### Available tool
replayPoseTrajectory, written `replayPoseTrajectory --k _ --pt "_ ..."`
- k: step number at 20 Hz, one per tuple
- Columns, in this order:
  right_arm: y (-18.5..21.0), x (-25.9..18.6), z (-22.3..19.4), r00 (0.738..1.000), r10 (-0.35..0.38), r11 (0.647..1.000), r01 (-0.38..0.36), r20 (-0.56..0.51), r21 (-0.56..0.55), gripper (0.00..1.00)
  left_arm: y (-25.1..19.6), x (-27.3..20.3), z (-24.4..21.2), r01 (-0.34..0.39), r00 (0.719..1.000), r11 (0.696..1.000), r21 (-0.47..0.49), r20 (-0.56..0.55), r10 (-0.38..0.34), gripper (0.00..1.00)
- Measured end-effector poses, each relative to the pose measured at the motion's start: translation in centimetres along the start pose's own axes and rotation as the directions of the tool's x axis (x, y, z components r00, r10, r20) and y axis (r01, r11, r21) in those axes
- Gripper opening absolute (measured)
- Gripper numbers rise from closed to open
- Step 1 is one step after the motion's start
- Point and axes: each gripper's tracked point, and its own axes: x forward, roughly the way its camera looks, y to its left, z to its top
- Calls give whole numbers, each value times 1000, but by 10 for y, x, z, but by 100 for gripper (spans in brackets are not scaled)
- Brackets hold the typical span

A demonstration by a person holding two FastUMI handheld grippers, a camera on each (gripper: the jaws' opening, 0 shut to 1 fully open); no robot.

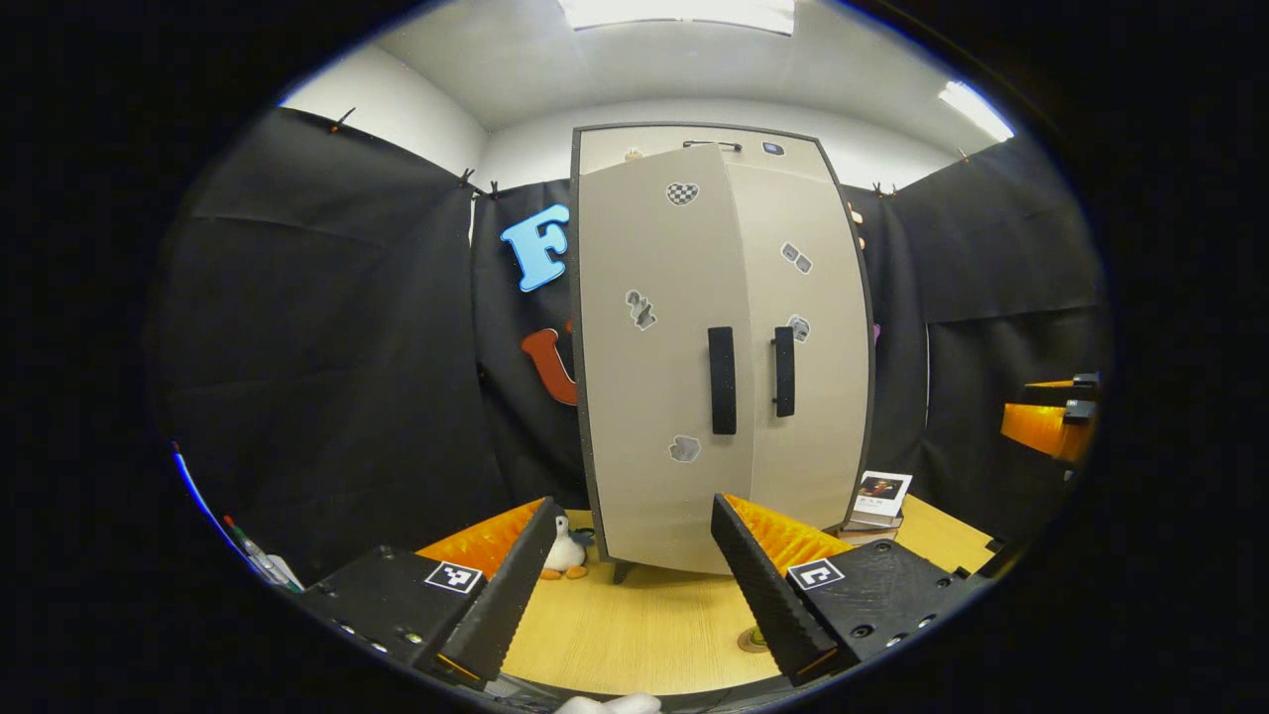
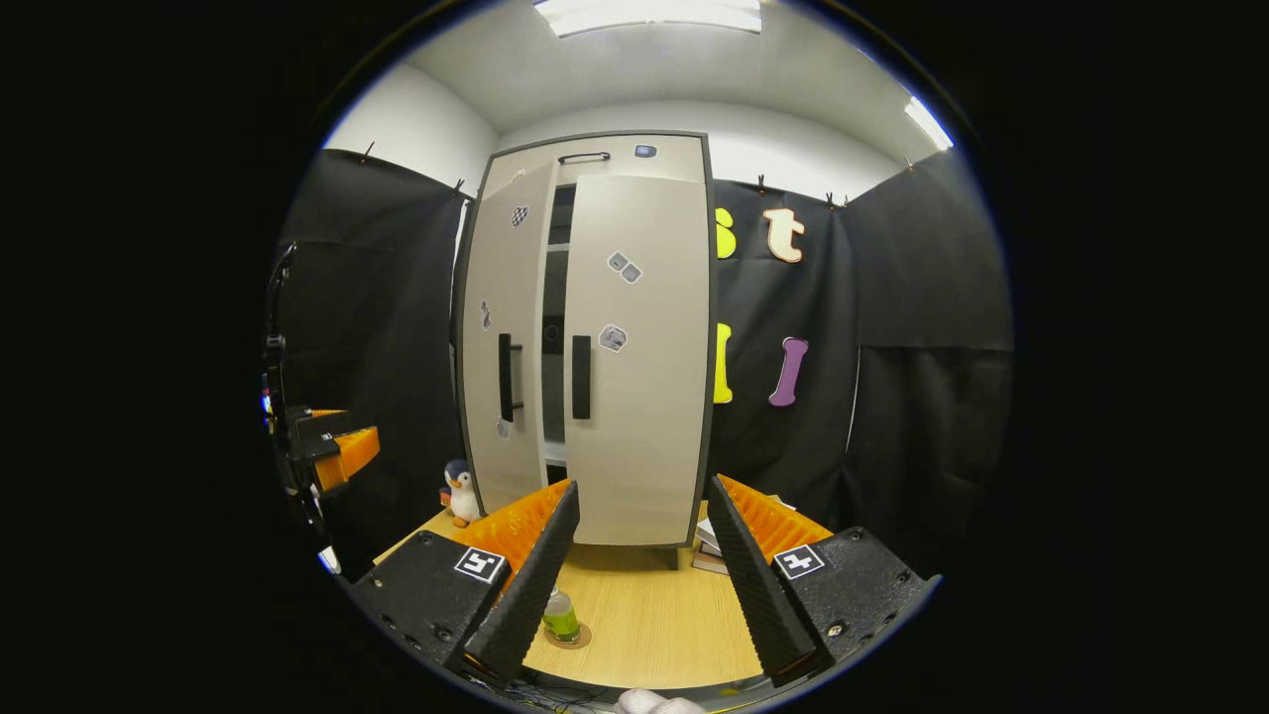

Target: Grasp the bottle in the cabinet with the left hand and place it on the coaster, then close the right door with the right hand and the left door with the left hand.

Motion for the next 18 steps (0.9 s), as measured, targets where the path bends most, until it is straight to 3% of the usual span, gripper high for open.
replayPoseTrajectory --k 18 --pt "1 -5 -6 1000 -26 999 26 2 19 81 -9 -2 0 36 999 999 10 9 -36 96"
